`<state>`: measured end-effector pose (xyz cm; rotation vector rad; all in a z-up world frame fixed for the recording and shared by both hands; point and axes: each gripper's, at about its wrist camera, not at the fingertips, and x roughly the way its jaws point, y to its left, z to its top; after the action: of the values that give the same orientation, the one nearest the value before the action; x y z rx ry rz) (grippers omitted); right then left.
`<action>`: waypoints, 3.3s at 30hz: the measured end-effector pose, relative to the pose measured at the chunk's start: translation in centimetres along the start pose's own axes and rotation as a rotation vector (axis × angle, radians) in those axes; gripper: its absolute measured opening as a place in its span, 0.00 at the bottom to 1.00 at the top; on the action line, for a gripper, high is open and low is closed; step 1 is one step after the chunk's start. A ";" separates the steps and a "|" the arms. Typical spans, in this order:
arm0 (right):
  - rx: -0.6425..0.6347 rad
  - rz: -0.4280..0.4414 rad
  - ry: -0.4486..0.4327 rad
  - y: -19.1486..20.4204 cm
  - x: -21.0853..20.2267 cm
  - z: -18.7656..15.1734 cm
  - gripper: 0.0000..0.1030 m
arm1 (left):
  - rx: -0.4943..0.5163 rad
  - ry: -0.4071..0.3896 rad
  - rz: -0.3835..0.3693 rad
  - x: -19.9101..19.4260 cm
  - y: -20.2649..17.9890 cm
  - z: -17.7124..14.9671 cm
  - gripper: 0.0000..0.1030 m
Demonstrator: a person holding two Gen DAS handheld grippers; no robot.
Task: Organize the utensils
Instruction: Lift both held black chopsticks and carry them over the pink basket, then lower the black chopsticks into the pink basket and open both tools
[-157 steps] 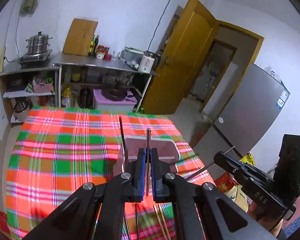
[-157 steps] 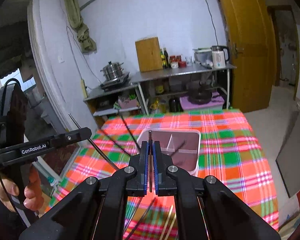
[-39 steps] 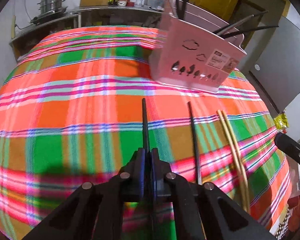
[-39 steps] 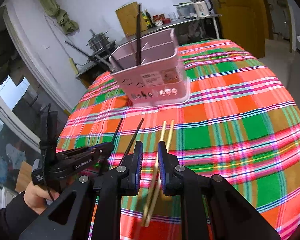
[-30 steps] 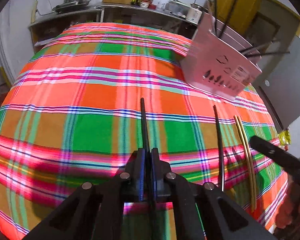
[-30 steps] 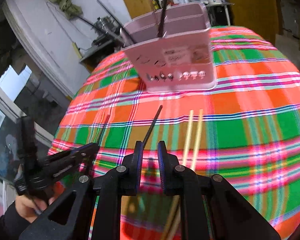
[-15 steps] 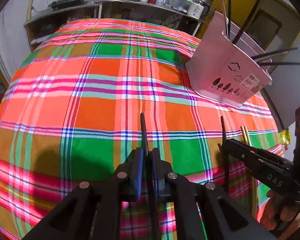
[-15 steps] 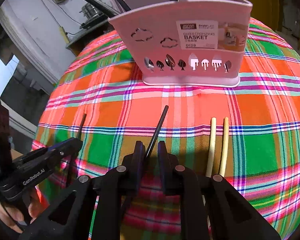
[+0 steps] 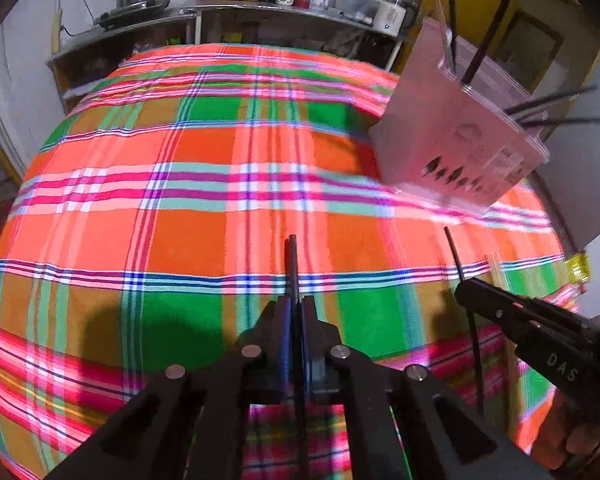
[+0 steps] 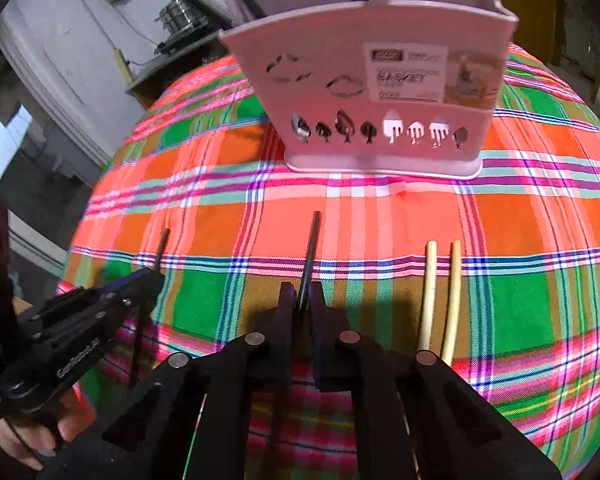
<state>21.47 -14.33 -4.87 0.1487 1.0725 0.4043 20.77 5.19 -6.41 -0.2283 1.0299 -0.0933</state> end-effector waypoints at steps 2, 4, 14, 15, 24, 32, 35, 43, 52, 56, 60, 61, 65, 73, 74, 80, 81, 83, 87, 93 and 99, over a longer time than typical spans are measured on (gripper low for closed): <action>-0.003 0.016 -0.025 0.2 -1.1 0.0 0.05 | 0.008 -0.025 -0.004 -1.2 -0.2 0.1 0.04; -0.008 0.033 -0.046 0.5 -2.3 0.1 0.05 | 0.003 -0.048 -0.034 -2.7 -0.3 0.3 0.04; -0.039 0.101 -0.209 1.6 -10.6 1.6 0.05 | 0.053 -0.188 -0.104 -11.0 -2.1 2.1 0.04; -0.042 0.105 -0.224 1.6 -11.4 1.7 0.05 | 0.059 -0.201 -0.114 -11.8 -2.4 2.4 0.04; -0.077 0.104 -0.338 2.5 -16.6 2.6 0.05 | 0.114 -0.260 -0.140 -15.4 -4.2 3.6 0.04; -0.068 0.097 -0.347 2.1 -17.5 2.6 0.05 | 0.126 -0.259 -0.146 -15.5 -4.9 4.1 0.04; -0.066 0.098 -0.351 1.9 -17.9 2.4 0.05 | 0.125 -0.255 -0.152 -15.6 -5.1 4.2 0.04; -0.066 0.093 -0.368 1.7 -18.5 2.7 0.05 | 0.129 -0.260 -0.185 -16.2 -5.7 4.7 0.04; -0.079 0.079 -0.424 1.3 -20.4 4.8 0.05 | 0.144 -0.305 -0.222 -18.2 -7.7 7.7 0.04; -0.075 0.074 -0.454 1.0 -21.5 6.2 0.05 | 0.178 -0.324 -0.221 -18.8 -8.9 9.2 0.04; -0.076 0.071 -0.491 1.0 -22.6 7.4 0.05 | 0.195 -0.349 -0.220 -19.4 -10.0 11.2 0.04; -0.078 0.071 -0.499 1.1 -22.9 7.8 0.05 | 0.198 -0.352 -0.219 -19.5 -10.3 11.6 0.04; -0.080 0.066 -0.529 1.1 -23.5 9.3 0.05 | 0.209 -0.374 -0.218 -19.8 -11.0 13.7 0.04; -0.058 0.056 -0.582 0.5 -23.9 12.5 0.05 | 0.194 -0.433 -0.231 -20.2 -11.6 17.9 0.04; -0.054 0.050 -0.587 0.5 -23.7 12.8 0.05 | 0.192 -0.438 -0.227 -20.0 -11.6 18.2 0.04; -0.044 0.032 -0.579 0.2 -21.8 14.0 0.05 | 0.178 -0.402 -0.214 -17.1 -11.4 19.4 0.04; -0.044 0.031 -0.574 0.2 -21.3 14.1 0.05 | 0.175 -0.392 -0.211 -16.4 -11.3 19.5 0.04; -0.049 0.018 -0.568 0.3 -20.5 14.4 0.05 | 0.171 -0.382 -0.209 -15.4 -11.1 19.7 0.04; -0.053 -0.002 -0.549 0.2 -19.1 14.7 0.05 | 0.160 -0.351 -0.202 -13.2 -10.8 20.0 0.04; -0.060 -0.016 -0.511 0.2 -17.1 15.4 0.05 | 0.165 -0.322 -0.194 -10.7 -10.5 19.9 0.04; -0.079 -0.024 -0.452 0.3 -14.7 15.4 0.05 | 0.181 -0.283 -0.183 -8.6 -10.2 19.6 0.04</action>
<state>28.79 -18.64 14.67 0.1477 0.6116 0.3683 33.45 -0.34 12.86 -0.1646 0.7127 -0.3107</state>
